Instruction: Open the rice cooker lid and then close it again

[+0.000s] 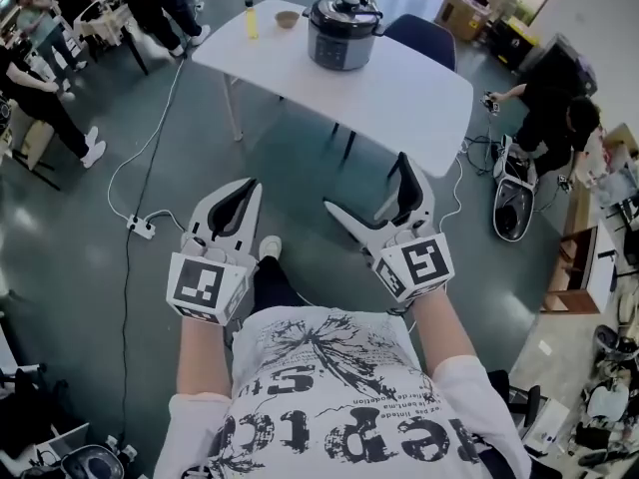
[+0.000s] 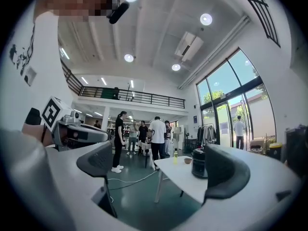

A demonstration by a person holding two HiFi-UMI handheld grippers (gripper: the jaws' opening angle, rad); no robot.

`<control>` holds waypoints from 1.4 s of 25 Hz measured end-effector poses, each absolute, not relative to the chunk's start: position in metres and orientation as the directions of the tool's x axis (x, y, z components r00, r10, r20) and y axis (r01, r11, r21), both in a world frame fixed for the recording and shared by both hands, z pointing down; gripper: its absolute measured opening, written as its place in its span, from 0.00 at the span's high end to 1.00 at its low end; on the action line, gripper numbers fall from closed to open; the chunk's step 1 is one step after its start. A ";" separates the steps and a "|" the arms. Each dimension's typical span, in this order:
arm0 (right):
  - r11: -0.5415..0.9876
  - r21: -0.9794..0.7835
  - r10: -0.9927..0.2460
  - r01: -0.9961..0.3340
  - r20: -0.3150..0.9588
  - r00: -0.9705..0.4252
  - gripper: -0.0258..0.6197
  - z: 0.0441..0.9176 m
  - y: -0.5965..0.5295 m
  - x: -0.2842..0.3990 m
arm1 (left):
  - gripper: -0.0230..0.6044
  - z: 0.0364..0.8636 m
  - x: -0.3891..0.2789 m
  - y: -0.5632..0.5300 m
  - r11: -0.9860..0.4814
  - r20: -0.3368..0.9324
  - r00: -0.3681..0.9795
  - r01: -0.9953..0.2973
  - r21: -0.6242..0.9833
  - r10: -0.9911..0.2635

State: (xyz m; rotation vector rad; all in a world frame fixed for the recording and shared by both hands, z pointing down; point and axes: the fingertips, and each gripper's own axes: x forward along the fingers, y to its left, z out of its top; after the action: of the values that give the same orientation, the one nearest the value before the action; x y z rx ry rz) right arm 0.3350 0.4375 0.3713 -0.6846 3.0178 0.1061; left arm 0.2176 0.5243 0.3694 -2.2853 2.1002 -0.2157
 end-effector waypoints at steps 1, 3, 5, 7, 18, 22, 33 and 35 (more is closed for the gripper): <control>0.898 0.055 -0.433 -0.436 -0.055 -0.900 0.04 0.372 0.427 0.321 | 0.93 0.369 0.204 0.512 -0.096 0.084 0.086 -0.988 -0.119 -0.993; 0.893 0.051 -0.446 -0.448 -0.048 -0.894 0.04 0.369 0.401 0.289 | 0.93 0.367 0.173 0.484 -0.115 0.088 0.105 -0.986 -0.118 -0.991; 0.884 0.047 -0.463 -0.464 -0.038 -0.886 0.04 0.365 0.370 0.250 | 0.93 0.361 0.133 0.449 -0.137 0.089 0.128 -0.985 -0.108 -0.988; 0.877 0.020 -0.479 -0.480 -0.028 -0.877 0.04 0.361 0.331 0.204 | 0.93 0.356 0.086 0.409 -0.160 0.087 0.152 -0.982 -0.099 -0.985; 0.781 -0.009 -0.624 -0.625 0.040 -0.780 0.04 0.351 0.141 0.028 | 0.93 0.343 -0.106 0.217 -0.298 0.088 0.291 -0.951 -0.082 -0.953; 0.759 0.014 -0.650 -0.651 0.080 -0.756 0.04 0.356 0.094 -0.006 | 0.93 0.348 -0.139 0.165 -0.341 0.095 0.334 -0.937 -0.072 -0.938; 0.760 0.033 -0.635 -0.649 0.247 -0.732 0.05 0.381 -0.053 -0.058 | 0.93 0.349 -0.179 0.011 -0.426 0.073 0.421 -0.903 -0.064 -0.904; 0.764 0.041 -0.627 -0.644 0.285 -0.725 0.05 0.383 -0.091 -0.059 | 0.93 0.344 -0.175 -0.027 -0.448 0.062 0.444 -0.891 -0.070 -0.894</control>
State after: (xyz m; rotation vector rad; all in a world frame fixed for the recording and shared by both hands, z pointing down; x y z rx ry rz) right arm -0.0591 -0.0907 0.3835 -1.1855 3.2143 -0.1055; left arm -0.1746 -0.0271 0.3439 -2.6465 1.6359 -0.1390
